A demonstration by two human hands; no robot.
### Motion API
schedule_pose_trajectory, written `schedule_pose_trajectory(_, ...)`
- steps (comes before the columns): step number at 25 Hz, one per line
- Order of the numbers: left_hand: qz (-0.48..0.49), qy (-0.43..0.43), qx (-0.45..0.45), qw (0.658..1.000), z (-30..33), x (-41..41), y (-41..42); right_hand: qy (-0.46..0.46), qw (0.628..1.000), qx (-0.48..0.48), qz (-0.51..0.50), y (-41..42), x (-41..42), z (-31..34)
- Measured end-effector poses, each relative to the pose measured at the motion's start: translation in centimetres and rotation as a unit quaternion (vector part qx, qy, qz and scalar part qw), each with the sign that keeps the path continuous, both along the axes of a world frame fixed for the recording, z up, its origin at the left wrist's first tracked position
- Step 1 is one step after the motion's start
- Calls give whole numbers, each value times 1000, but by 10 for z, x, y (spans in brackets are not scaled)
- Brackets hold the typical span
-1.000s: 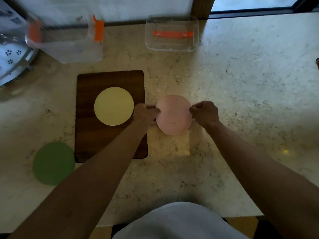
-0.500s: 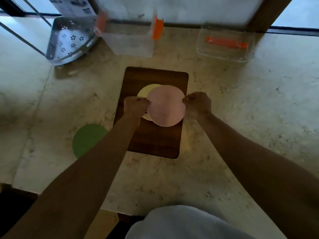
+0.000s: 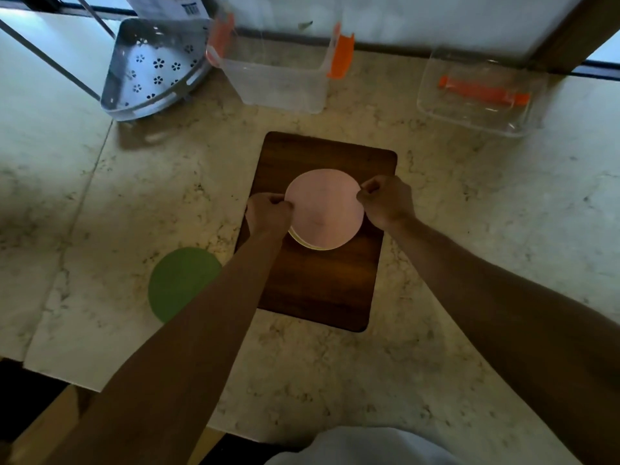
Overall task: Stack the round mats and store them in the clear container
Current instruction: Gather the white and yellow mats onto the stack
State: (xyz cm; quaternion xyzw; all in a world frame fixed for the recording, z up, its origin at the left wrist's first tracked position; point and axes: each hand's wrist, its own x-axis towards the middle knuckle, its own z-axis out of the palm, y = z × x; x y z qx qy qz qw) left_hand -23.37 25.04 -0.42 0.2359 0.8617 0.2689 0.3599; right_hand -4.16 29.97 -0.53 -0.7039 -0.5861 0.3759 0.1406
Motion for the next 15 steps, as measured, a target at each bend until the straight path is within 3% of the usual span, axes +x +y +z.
schedule_pose_trajectory(11,-48,60,-12,997,-14,-7,-8,-40,999,-10,15,-6,-11,-13)
schedule_pose_trajectory(15,-111,110,4,988,-13,-7,-9,-64,998,11,5,-8,-15,-14)
